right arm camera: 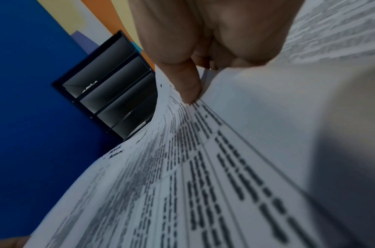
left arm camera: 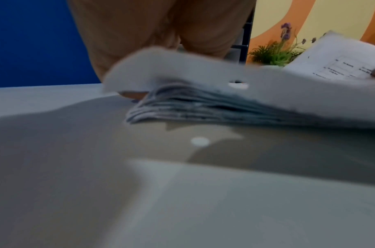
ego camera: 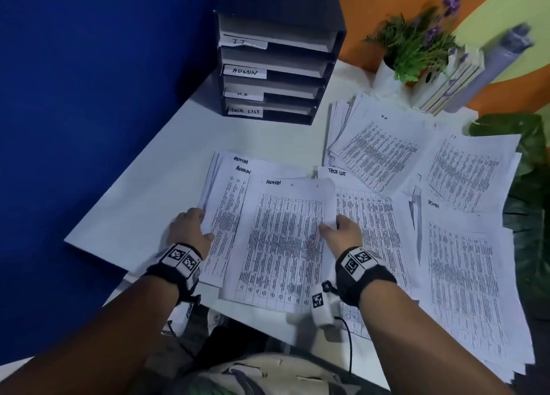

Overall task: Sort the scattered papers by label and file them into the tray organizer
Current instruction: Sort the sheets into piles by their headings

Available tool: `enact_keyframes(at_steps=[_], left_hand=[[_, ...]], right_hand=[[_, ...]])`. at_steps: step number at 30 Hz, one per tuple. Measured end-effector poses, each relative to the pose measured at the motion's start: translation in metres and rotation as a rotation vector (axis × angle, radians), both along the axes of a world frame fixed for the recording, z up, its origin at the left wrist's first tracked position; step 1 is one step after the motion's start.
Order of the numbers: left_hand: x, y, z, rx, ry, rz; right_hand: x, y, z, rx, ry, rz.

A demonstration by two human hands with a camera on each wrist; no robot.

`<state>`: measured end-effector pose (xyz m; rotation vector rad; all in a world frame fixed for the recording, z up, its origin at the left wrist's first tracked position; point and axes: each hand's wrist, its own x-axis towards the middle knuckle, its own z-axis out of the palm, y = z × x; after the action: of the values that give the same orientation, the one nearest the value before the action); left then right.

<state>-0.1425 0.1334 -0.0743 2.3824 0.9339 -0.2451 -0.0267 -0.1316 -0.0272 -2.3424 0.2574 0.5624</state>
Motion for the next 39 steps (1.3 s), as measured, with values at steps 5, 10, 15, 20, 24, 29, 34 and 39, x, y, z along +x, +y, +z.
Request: enact_keyframes(at_steps=[5, 10, 15, 20, 24, 29, 34, 39], left_hand=[[-0.007, -0.013, 0.009, -0.093, -0.119, 0.054], [-0.002, -0.027, 0.013, -0.273, -0.257, 0.186], [0.01, -0.02, 0.007, -0.179, -0.266, 0.126], [0.013, -0.01, -0.006, -0.055, 0.036, -0.001], [0.017, -0.012, -0.008, -0.048, 0.03, -0.024], [0.016, -0.014, -0.006, 0.077, 0.065, 0.027], [0.018, 0.0, -0.007, 0.024, 0.037, 0.053], [0.021, -0.005, -0.005, 0.062, -0.072, 0.066]], right_hand=[[-0.007, 0.003, -0.005, 0.104, 0.034, -0.047], [-0.006, 0.009, -0.007, 0.2, 0.06, -0.111], [-0.003, 0.01, -0.005, 0.163, 0.066, -0.125], [0.0, 0.001, -0.012, 0.055, 0.028, -0.096], [-0.001, -0.002, -0.019, 0.038, 0.026, -0.087], [0.005, -0.002, -0.016, 0.027, 0.063, -0.122], [0.011, -0.014, -0.01, 0.116, 0.073, -0.155], [0.017, -0.027, -0.006, 0.198, 0.044, -0.184]])
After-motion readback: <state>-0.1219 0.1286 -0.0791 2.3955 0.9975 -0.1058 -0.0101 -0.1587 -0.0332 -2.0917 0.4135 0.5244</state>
